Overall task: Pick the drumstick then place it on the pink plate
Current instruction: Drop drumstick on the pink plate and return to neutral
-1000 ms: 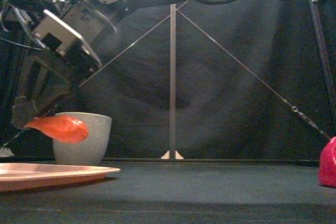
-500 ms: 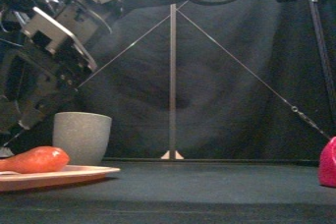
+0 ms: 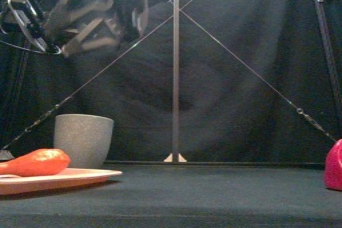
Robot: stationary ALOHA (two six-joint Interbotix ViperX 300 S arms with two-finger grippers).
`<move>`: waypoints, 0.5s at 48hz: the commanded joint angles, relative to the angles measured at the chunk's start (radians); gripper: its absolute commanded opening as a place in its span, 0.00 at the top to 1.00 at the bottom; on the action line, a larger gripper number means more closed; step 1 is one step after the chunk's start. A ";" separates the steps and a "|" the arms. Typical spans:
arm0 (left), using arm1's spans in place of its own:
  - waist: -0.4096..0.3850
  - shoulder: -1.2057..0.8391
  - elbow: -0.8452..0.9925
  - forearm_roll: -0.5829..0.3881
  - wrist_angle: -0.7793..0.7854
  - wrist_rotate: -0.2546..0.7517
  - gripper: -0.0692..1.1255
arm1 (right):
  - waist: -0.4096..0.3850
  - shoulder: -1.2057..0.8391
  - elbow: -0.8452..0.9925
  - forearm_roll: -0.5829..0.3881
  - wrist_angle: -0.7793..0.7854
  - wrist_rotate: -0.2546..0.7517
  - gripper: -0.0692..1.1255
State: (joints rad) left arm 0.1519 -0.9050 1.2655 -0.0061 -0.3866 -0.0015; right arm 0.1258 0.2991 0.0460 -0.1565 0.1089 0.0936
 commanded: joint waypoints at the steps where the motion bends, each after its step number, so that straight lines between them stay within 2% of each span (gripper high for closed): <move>1: 0.003 0.002 -0.012 -0.002 -0.009 0.000 0.77 | -0.014 -0.164 0.124 0.008 -0.189 0.006 0.16; 15: 0.005 0.002 -0.006 0.000 -0.009 0.002 0.77 | -0.080 -0.367 0.456 0.071 -0.650 0.000 0.16; 24: 0.006 0.002 0.000 0.000 -0.009 0.005 0.77 | -0.110 -0.414 0.566 0.087 -0.758 -0.002 0.16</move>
State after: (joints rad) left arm 0.1534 -0.9066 1.2778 -0.0077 -0.3866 0.0015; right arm 0.0261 -0.0644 0.5952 -0.0752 -0.6151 0.0874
